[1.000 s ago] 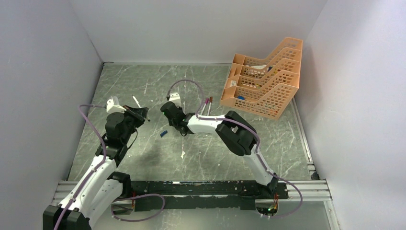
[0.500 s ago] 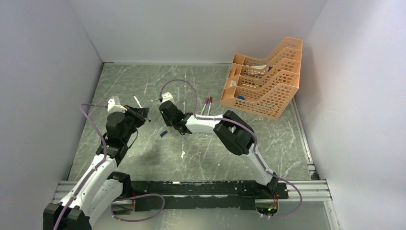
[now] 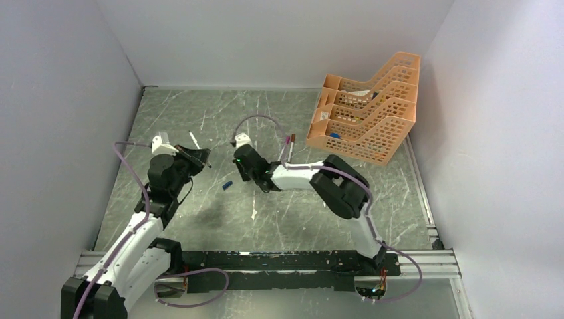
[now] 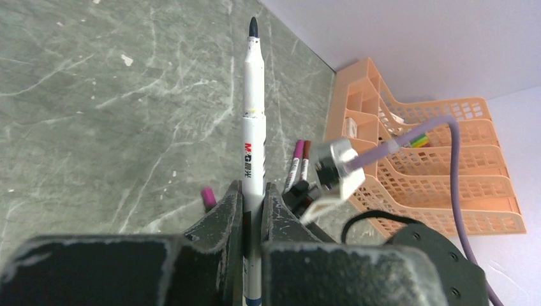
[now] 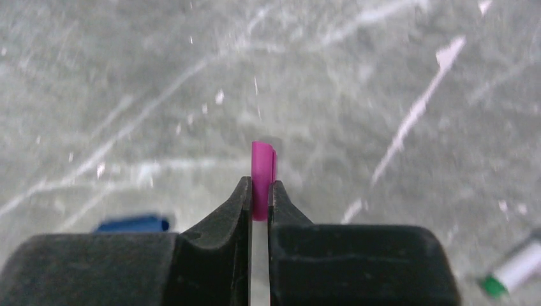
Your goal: Insert the pens into the pen caps
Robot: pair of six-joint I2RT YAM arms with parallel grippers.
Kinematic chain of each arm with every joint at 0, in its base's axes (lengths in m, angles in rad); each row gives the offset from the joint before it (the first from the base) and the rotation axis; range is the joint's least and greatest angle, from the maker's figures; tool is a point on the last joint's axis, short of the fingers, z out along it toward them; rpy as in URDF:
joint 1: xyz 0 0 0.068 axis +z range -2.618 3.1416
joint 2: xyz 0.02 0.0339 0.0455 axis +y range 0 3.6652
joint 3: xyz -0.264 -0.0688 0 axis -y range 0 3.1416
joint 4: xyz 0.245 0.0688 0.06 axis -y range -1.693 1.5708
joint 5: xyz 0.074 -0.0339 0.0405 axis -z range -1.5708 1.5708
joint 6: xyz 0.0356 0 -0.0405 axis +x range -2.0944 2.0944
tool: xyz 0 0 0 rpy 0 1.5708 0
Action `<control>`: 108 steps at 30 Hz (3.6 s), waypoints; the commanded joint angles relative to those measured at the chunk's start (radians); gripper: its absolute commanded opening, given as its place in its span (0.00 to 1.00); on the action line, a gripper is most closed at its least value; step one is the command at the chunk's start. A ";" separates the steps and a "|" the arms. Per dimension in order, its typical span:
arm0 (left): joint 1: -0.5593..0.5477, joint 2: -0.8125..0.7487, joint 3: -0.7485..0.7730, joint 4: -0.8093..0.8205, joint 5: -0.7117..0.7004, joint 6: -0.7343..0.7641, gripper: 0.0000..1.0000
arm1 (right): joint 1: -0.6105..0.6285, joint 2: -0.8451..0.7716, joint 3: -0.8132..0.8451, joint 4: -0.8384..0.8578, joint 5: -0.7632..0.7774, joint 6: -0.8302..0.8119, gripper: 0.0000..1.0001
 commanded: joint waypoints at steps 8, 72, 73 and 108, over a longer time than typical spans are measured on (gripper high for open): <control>-0.002 0.138 -0.125 0.747 0.533 -0.067 0.07 | -0.218 -0.601 -0.697 0.867 -0.342 0.453 0.00; -0.427 0.712 0.036 1.541 0.822 -0.168 0.07 | -0.389 -0.586 -0.821 1.676 -0.630 0.819 0.00; -0.428 0.706 0.033 1.530 0.819 -0.160 0.07 | -0.389 -0.586 -0.818 1.676 -0.632 0.821 0.00; -0.427 0.720 0.061 1.506 0.782 -0.153 0.07 | -0.403 -0.660 -0.877 1.678 -0.602 0.849 0.00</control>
